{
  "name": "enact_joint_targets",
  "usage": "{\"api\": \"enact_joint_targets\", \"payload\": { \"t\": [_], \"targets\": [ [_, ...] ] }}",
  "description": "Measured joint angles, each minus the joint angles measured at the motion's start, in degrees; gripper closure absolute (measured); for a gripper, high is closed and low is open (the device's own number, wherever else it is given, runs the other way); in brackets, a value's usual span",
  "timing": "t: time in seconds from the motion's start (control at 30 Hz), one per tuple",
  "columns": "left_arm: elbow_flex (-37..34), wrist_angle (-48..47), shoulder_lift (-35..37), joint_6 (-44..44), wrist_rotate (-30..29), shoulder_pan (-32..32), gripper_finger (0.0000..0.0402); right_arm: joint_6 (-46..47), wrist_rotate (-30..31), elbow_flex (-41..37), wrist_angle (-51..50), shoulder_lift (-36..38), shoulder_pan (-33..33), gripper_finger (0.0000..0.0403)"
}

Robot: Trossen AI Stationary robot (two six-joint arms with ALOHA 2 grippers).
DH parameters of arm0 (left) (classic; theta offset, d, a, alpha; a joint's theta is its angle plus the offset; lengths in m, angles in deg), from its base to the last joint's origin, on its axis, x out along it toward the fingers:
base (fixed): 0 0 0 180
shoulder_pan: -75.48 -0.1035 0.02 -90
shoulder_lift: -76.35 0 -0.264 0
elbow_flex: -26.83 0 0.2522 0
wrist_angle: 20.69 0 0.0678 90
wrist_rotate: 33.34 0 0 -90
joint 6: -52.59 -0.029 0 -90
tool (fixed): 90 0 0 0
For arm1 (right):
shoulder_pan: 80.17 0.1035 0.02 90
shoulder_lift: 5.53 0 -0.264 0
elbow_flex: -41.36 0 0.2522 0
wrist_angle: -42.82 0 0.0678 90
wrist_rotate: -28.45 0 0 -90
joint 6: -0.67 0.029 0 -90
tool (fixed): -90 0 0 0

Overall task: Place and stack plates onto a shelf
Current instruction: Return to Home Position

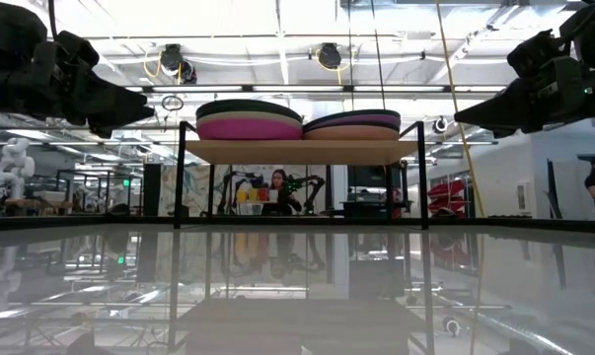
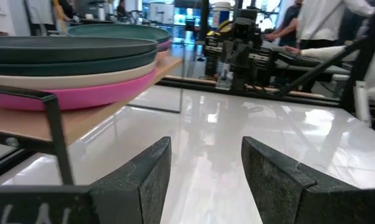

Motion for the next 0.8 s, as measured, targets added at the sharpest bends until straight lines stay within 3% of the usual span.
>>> {"api": "enact_joint_targets", "payload": {
  "t": [0.17, 0.8],
  "targets": [
    [0.00, 0.00, 0.00, -0.14, -2.47, 0.00, 0.0201, 0.01, 0.00, 0.00, 0.00, -0.02, 0.00, 0.0403],
    [0.00, 0.00, 0.00, -0.43, -2.57, 0.00, 0.0201, 0.01, 0.00, 0.00, 0.00, -0.02, 0.00, 0.0403]
  ]
}}
